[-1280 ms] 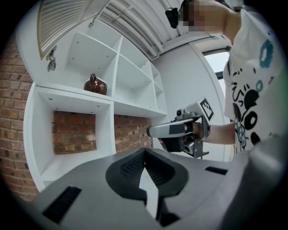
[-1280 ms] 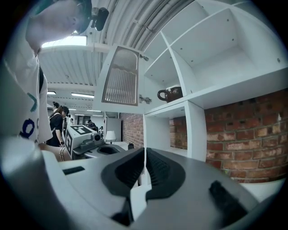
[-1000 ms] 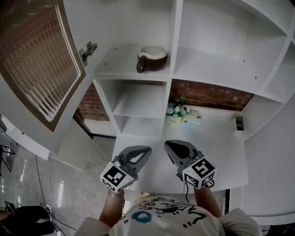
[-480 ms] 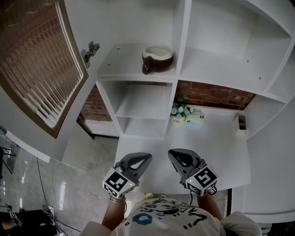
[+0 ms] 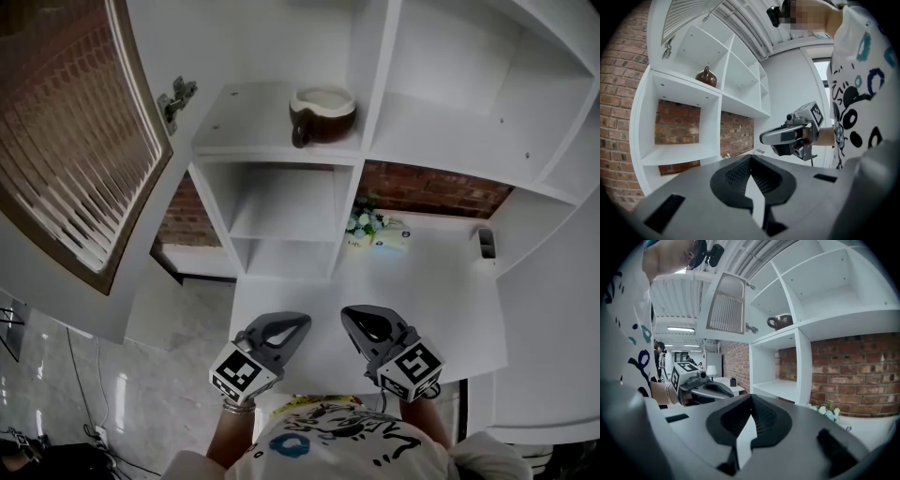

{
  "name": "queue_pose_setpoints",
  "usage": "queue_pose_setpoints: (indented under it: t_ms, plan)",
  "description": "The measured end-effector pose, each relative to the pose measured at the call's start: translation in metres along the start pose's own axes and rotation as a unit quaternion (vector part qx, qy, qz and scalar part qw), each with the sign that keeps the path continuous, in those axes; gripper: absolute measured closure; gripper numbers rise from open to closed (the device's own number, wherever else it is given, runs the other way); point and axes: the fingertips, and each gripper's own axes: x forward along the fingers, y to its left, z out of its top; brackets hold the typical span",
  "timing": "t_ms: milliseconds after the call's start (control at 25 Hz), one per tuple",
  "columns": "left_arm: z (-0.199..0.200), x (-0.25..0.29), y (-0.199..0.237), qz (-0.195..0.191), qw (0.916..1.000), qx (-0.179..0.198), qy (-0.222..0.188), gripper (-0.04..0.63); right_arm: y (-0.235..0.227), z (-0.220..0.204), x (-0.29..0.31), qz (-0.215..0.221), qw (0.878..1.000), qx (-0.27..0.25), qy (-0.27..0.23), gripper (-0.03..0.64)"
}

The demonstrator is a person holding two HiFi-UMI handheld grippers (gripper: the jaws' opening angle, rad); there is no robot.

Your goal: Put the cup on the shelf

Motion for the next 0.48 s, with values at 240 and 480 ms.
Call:
queue_pose_setpoints:
  t_ms: [240,480]
  plan:
    - [0.0,0.007,0.002,0.0,1.0,-0.005,0.003,0.58,0.003,0.005,0.003,0.018,1.0,-0.011,-0.013,0.591]
    - [0.002,0.021,-0.001,0.001,1.0,-0.007,0.004,0.58,0.003,0.009,-0.005,0.039,0.999,-0.024,-0.028,0.591]
